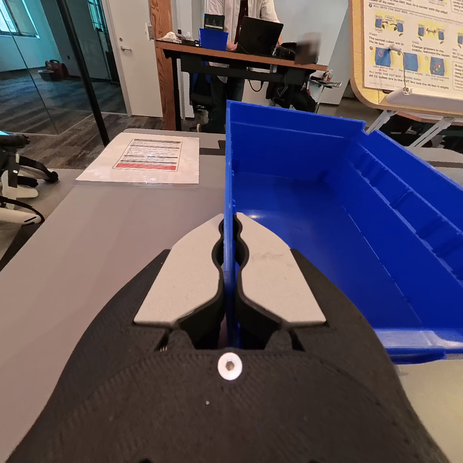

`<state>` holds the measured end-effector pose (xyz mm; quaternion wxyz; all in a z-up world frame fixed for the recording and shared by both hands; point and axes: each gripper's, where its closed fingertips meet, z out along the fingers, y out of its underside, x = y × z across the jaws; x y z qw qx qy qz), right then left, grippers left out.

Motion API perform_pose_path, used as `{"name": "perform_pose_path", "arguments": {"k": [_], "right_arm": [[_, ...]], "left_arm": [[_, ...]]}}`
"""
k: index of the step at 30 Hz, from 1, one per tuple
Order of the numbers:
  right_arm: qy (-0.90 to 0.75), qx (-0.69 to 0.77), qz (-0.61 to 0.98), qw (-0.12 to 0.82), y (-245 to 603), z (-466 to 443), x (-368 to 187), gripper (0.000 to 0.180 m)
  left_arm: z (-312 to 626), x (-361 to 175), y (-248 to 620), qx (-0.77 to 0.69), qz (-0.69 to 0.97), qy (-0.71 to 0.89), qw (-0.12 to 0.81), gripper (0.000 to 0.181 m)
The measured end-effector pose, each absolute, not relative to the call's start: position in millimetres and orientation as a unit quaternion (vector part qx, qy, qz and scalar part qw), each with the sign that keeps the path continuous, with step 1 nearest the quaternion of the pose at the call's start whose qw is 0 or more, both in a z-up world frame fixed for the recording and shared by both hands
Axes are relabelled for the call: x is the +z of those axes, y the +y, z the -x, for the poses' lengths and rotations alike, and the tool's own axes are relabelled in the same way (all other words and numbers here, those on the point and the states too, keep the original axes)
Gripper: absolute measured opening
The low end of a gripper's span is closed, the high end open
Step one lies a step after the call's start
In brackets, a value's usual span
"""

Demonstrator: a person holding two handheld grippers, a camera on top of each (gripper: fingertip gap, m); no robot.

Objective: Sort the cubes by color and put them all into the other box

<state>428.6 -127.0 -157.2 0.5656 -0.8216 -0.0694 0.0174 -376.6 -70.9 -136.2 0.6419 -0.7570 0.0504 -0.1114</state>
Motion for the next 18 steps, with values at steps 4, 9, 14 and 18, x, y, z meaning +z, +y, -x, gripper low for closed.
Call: {"name": "perform_pose_path", "arguments": {"k": [4, 9, 14, 18], "right_arm": [[-0.079, 0.021, 0.821, 0.565, -136, -417, -157, 0.003], [-0.091, 0.03, 0.82, 0.564, -145, -401, -157, 0.003], [-0.103, 0.04, 0.817, 0.565, -155, -382, -157, 0.003], [-0.117, 0.05, 0.816, 0.563, -163, -365, -157, 0.003]], "left_arm": [[379, -134, -82, -0.117, 0.755, 0.045, 0.644, 0.002], [382, -131, -93, -0.108, 0.752, 0.047, 0.649, 0.003], [385, -130, -104, -0.112, 0.75, 0.046, 0.65, 0.003], [389, -130, -112, -0.116, 0.747, 0.041, 0.654, 0.002]]}}
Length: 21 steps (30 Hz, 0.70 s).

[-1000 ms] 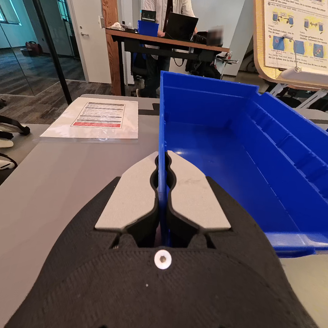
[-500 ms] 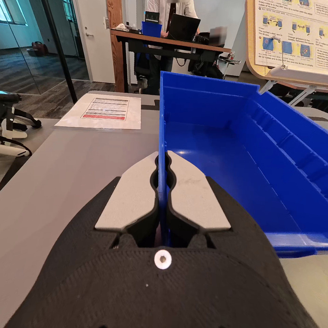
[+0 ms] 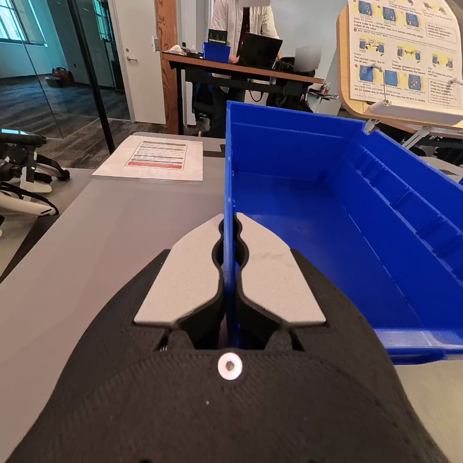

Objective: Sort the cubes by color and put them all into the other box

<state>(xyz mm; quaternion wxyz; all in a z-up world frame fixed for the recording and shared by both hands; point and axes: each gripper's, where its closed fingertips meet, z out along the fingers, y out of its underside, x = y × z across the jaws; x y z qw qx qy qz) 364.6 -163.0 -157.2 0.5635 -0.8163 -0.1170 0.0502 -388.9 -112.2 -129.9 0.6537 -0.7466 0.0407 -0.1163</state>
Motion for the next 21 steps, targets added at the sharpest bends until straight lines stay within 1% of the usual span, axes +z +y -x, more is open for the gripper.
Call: {"name": "perform_pose_path", "arguments": {"k": [10, 21], "right_arm": [[-0.147, 0.079, 0.81, 0.562, -173, -314, -157, 0.003], [-0.205, 0.123, 0.8, 0.551, -160, -245, -156, 0.003]], "left_arm": [[403, -135, -129, -0.109, 0.747, 0.028, 0.655, 0.002], [419, -135, -143, -0.105, 0.742, 0.014, 0.662, 0.002]]}}
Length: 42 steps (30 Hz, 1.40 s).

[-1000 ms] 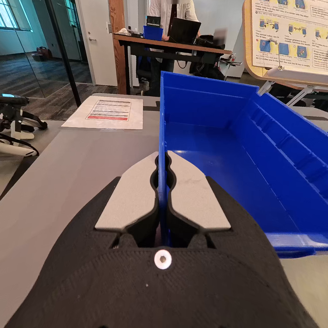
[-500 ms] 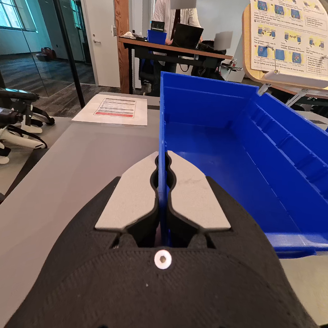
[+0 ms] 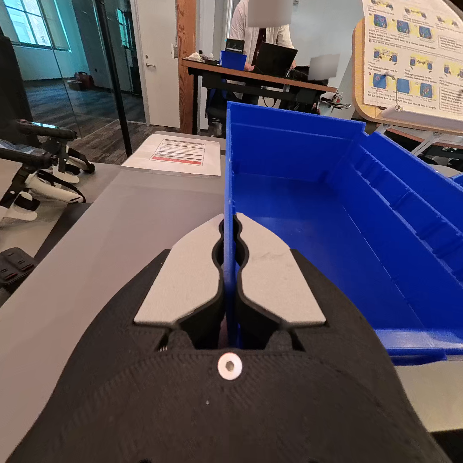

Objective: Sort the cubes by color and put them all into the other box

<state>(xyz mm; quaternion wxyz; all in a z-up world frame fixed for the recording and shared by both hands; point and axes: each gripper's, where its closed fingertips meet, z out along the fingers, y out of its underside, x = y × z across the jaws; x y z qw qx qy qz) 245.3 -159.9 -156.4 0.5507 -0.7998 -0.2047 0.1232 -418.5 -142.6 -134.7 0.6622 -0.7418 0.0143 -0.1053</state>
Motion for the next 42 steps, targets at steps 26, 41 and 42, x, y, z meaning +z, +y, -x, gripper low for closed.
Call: {"name": "perform_pose_path", "arguments": {"k": [26, 41, 42], "right_arm": [[-0.351, 0.132, 0.721, 0.583, -110, -125, -116, 0.036], [-0.849, 0.01, 0.476, 0.228, -194, -42, -191, 0.064], [-0.862, 0.003, 0.464, 0.207, -195, -39, -198, 0.059]], "left_arm": [[483, -130, -186, -0.06, 0.73, -0.045, 0.679, 0.002], [477, -127, -190, -0.054, 0.725, -0.046, 0.685, 0.002], [477, -126, -191, -0.054, 0.725, -0.047, 0.685, 0.002]]}}
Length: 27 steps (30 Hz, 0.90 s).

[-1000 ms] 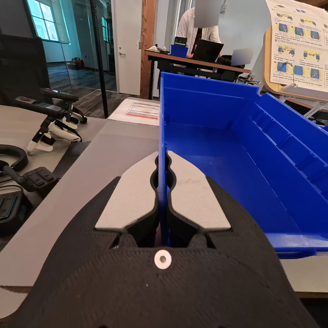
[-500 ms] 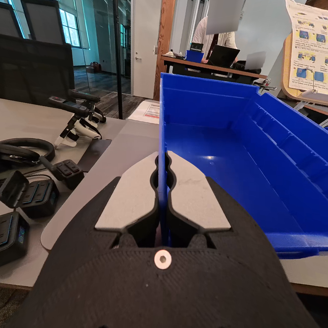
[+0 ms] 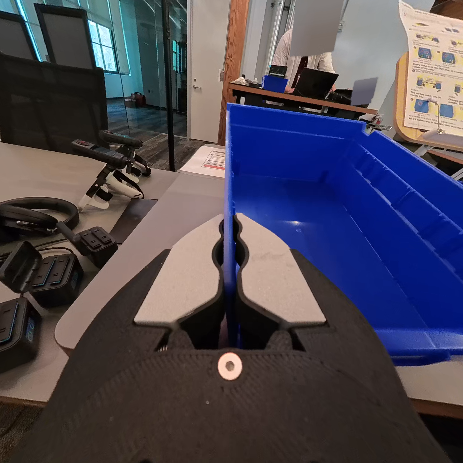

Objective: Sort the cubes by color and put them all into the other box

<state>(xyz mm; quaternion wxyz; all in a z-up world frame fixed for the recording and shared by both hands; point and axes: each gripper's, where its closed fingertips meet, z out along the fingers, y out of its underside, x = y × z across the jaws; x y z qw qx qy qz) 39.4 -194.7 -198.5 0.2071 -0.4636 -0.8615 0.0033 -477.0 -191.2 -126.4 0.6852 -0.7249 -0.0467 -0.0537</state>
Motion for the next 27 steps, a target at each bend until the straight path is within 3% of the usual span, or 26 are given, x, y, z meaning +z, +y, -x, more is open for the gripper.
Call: {"name": "perform_pose_path", "arguments": {"k": [5, 15, 27], "right_arm": [[-0.898, 0.008, 0.43, 0.087, -207, -40, -225, 0.024], [-0.901, 0.022, 0.426, 0.071, -204, -10, -227, 0.023], [-0.879, 0.019, 0.472, 0.069, -153, 88, -227, 0.022]], "left_arm": [[482, -124, -198, -0.053, 0.719, -0.055, 0.691, 0.002], [497, -119, -206, -0.047, 0.712, -0.065, 0.698, 0.002], [531, -114, -238, -0.024, 0.697, -0.095, 0.71, 0.003]]}}
